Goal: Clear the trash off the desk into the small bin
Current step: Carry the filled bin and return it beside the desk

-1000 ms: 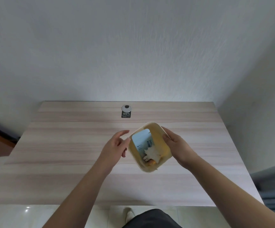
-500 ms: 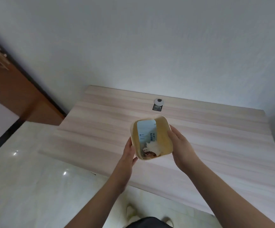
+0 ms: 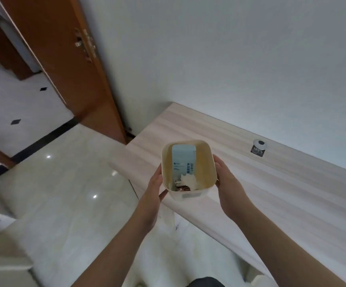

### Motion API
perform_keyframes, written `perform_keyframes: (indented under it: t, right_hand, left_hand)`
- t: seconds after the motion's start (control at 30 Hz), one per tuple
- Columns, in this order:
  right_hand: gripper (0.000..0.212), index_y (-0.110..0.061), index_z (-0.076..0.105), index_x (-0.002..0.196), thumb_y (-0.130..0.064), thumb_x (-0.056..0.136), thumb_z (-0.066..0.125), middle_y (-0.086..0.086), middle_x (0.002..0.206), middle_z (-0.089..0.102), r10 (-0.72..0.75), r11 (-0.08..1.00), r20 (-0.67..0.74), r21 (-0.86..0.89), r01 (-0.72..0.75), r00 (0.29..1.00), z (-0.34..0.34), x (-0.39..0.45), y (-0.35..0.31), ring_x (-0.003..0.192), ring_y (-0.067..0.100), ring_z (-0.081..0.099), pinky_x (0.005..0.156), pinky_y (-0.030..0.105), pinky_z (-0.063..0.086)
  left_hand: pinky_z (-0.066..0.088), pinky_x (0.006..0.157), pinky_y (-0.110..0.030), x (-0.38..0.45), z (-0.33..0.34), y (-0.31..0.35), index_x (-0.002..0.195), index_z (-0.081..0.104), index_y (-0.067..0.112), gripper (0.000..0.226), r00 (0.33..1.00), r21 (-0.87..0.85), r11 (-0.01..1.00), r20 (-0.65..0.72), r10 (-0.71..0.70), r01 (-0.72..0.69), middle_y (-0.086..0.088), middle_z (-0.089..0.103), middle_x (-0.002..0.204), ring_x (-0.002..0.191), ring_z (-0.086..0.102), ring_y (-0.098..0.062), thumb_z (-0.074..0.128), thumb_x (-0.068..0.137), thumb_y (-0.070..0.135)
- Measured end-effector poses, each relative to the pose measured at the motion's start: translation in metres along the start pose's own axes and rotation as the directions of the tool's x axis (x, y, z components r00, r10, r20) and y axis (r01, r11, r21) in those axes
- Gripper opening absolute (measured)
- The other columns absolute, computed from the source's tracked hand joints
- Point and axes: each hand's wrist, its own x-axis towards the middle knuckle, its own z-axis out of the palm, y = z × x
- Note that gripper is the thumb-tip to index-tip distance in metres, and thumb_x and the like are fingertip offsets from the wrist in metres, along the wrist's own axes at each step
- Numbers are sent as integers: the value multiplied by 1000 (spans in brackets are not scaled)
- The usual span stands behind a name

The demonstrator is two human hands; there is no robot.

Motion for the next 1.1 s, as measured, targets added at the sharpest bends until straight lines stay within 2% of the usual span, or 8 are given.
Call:
perform_keyframes:
  t: [0.17,0.27,0.47,0.57,0.67,0.83,0.97,1.1]
  right_hand:
    - [34,-41,58,126,-37,100,37,-11,125,64,-11,997,78,-74,17,997,108,21,6,118,11,56,107,44,40]
    - [33,-45,60,123,-37,99,38,-16,124,64,4,996,108,-84,5,994,165,30,11,116,5,57,106,41,42]
    - [34,-41,58,126,-39,100,37,-9,128,62,67,992,183,-113,-47,981,238,50,20,124,17,53,111,53,34]
    - [31,-47,60,122,-43,98,41,-17,127,63,72,994,173,-97,-55,982,253,61,19,124,11,53,111,52,33]
    - [32,-46,59,124,-43,99,40,-17,127,63,69,993,171,-106,-52,983,252,75,19,122,10,55,111,49,35]
    - [32,-44,61,123,-39,102,37,-15,122,66,38,995,143,-97,-24,989,246,112,20,114,8,60,104,43,44]
    - [34,-45,60,122,-42,103,32,-17,118,67,65,995,127,-88,-54,990,249,150,18,111,5,61,103,42,45]
    - [33,-51,60,116,-44,103,31,-22,111,68,87,995,139,-64,-79,987,263,191,3,102,-3,62,98,35,46]
  left_hand:
    - [43,92,-20,-9,-105,15,122,49,71,31,998,2,999,-47,33,-33,44,58,124,113,52,22,37,98,58]
    - [44,95,-24,-16,-164,21,125,48,70,33,996,2,1000,-83,28,-28,41,58,127,117,52,18,40,94,63]
    - [47,91,-24,-19,-242,24,121,52,70,30,986,2,999,-162,35,-35,42,57,127,116,54,16,43,97,54]
    - [47,96,-28,-8,-259,26,124,53,66,32,983,-14,999,-183,32,-35,36,57,132,119,54,13,46,94,57]
    - [48,97,-30,9,-265,29,128,54,60,38,985,-15,1000,-173,14,-17,28,57,137,122,55,8,48,91,58]
    - [52,92,-31,51,-267,37,124,58,58,30,989,-3,1000,-144,-16,15,21,65,130,118,60,2,48,96,50]
    - [54,83,-29,87,-272,50,114,60,61,24,980,19,999,-194,-38,42,17,72,118,109,67,-1,49,99,45]
    - [57,80,-27,122,-287,75,115,62,60,26,974,49,997,-224,-41,53,19,71,119,110,66,-1,48,101,43]
